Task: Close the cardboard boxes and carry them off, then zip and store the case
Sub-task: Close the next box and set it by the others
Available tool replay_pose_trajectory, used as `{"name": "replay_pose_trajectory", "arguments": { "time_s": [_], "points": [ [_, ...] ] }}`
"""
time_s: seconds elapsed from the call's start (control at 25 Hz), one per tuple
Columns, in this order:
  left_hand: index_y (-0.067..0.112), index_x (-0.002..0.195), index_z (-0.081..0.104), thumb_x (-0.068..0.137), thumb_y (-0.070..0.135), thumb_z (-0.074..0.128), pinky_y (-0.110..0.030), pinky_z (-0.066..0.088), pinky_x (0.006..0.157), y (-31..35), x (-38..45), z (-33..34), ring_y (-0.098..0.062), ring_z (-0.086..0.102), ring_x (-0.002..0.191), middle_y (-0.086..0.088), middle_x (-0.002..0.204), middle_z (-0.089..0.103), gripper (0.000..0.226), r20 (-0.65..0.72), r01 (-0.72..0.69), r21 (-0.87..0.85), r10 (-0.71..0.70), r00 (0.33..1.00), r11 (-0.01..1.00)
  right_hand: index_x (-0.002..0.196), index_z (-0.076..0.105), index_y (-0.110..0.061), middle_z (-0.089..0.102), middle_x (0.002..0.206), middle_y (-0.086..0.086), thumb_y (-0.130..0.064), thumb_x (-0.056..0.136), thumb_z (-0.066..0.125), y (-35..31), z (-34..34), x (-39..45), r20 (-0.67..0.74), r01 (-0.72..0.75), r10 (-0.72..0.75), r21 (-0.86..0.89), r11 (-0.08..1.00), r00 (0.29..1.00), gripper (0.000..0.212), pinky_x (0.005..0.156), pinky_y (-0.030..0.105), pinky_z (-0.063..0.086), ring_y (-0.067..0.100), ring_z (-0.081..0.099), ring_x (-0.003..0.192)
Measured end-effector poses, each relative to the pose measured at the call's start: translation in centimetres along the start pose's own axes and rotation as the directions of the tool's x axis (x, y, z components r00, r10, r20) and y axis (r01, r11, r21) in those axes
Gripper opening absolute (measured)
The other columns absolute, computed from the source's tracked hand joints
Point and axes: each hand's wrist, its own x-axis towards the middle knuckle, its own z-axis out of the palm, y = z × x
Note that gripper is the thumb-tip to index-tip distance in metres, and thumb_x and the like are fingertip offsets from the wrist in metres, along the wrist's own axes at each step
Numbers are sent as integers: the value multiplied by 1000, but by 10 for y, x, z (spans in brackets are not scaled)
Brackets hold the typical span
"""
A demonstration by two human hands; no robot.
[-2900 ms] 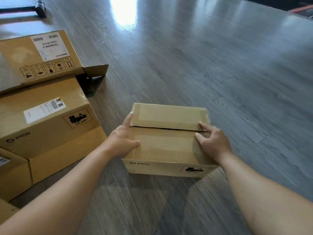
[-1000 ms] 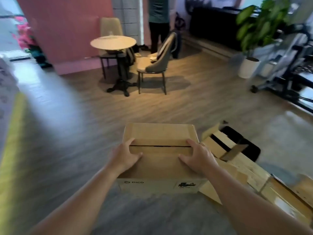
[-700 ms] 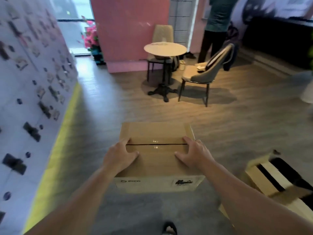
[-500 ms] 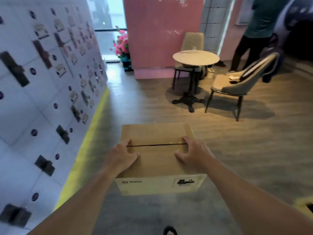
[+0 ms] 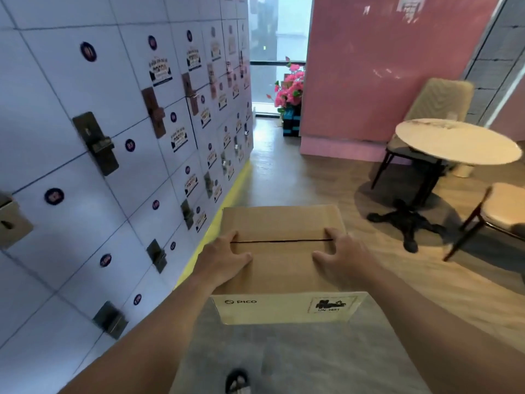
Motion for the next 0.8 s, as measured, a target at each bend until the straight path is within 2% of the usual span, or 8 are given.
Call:
{"name": "replay_pose_trajectory", "arguments": {
  "time_s": [0.08, 0.16, 0.24, 0.4, 0.56, 0.64, 0.72, 0.8],
  "points": [
    [36, 145, 44, 78, 53, 68, -17, 37, 65, -13, 73, -5, -7, 49, 90, 9, 123, 61, 74, 5, 6, -16, -6, 1000, 1000, 150, 43, -29, 56, 124, 12, -62, 79, 63, -19, 6, 73, 0, -8, 8, -10, 1000, 1000, 81, 88, 35, 44, 28, 56, 108],
    [36, 143, 46, 78, 51, 68, -13, 35, 62, -18, 145, -13, -7, 50, 88, 13, 115, 60, 70, 18, -13, -20, 13, 1000, 1000, 149, 45, -28, 56, 122, 10, -59, 80, 65, -38, 5, 144, 10, -14, 14, 3, 1000, 1000, 78, 84, 33, 45, 26, 57, 102],
    [36, 141, 47, 79, 51, 68, -18, 38, 65, -16, 209, -24, -8, 52, 88, 13, 113, 60, 68, 25, -24, -12, 24, 999, 1000, 147, 48, -26, 58, 120, 9, -56, 82, 67, -53, 0, 205, 14, -15, 15, 32, 999, 1000, 74, 82, 33, 47, 23, 57, 97],
    [36, 141, 47, 80, 52, 68, -20, 36, 62, -2, 346, -33, -8, 50, 86, 14, 111, 60, 66, 38, -62, 38, 61, 997, 997, 149, 46, -27, 57, 121, 10, -56, 85, 68, -64, -9, 331, -16, -36, 37, 27, 999, 999, 74, 79, 30, 40, 20, 51, 91],
    [33, 134, 52, 80, 51, 69, -13, 33, 59, 17, 491, -13, -7, 51, 84, 14, 106, 59, 59, 48, -104, 45, 102, 994, 994, 152, 43, -28, 58, 130, 13, -61, 85, 65, -51, -17, 473, -34, -61, 60, -14, 998, 998, 78, 91, 36, 47, 28, 58, 111],
    [31, 137, 50, 81, 50, 69, -15, 34, 58, 30, 558, 0, -8, 51, 84, 14, 101, 56, 62, 46, -106, 60, 103, 994, 993, 152, 43, -29, 59, 128, 12, -62, 84, 64, -42, -23, 543, -49, -48, 47, -13, 999, 998, 78, 93, 39, 49, 28, 59, 112],
    [30, 135, 52, 82, 47, 70, -13, 32, 58, 47, 632, 10, -2, 51, 76, 24, 90, 49, 59, 37, -76, 50, 74, 997, 996, 151, 43, -30, 58, 126, 10, -62, 83, 64, -37, -35, 621, -41, -42, 42, 13, 999, 998, 78, 85, 36, 47, 26, 58, 105],
    [29, 126, 56, 81, 45, 71, -12, 30, 57, 64, 698, 15, 9, 44, 70, 29, 79, 44, 51, 14, -40, 18, 40, 999, 999, 149, 45, -31, 56, 125, 11, -60, 83, 65, -38, -48, 694, -20, -40, 41, 21, 999, 999, 75, 82, 34, 43, 28, 59, 107]
  ]
}}
